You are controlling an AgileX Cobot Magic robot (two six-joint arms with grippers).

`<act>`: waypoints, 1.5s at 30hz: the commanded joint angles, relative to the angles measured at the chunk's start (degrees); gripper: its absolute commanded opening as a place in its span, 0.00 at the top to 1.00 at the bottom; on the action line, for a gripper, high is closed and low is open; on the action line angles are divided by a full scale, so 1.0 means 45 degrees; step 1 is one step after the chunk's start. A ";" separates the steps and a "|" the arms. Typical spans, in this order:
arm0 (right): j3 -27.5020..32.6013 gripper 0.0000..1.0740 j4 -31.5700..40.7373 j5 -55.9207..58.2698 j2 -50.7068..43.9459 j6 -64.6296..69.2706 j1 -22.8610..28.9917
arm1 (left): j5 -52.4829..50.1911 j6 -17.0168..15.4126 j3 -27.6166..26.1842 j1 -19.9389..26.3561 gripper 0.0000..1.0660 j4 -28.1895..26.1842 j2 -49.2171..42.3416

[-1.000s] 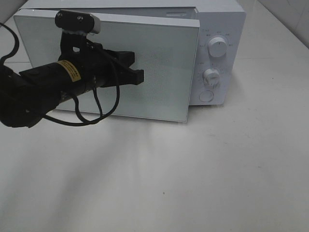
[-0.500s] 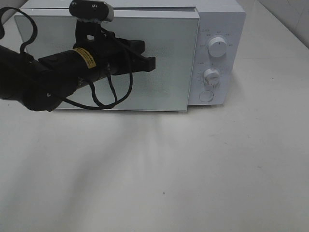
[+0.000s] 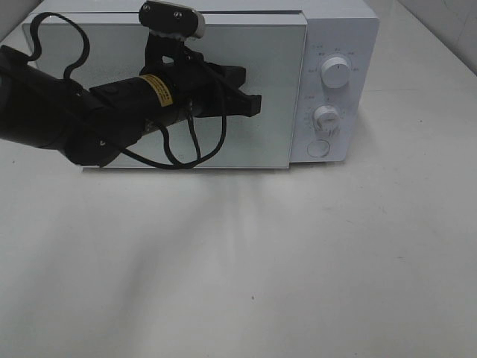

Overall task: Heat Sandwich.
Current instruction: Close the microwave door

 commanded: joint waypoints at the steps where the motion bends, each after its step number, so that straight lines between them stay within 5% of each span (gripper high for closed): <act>1: 0.0025 0.30 -0.0051 -0.0102 -0.0369 -0.0089 -0.0064 | -0.0038 -0.0140 -0.0726 0.0191 1.00 -0.0904 0.0242; 8: 0.0025 0.30 -0.0051 -0.0102 -0.0369 -0.0089 -0.0064 | 0.0560 -0.0344 -0.1833 0.0191 1.00 -0.0980 0.0917; 12: 0.0025 0.30 -0.0051 -0.0102 -0.0369 -0.0089 -0.0064 | 0.0560 -0.0891 -0.1846 0.0191 1.00 -0.0955 0.0929; 29: 0.0025 0.30 -0.0051 -0.0102 -0.0369 -0.0089 -0.0064 | 0.0777 -0.0891 -0.1706 0.0191 1.00 -0.0573 0.0726; 45: 0.0025 0.30 -0.0051 -0.0102 -0.0369 -0.0089 -0.0064 | -0.0547 -0.0929 0.1719 0.0191 1.00 -0.0573 -0.1324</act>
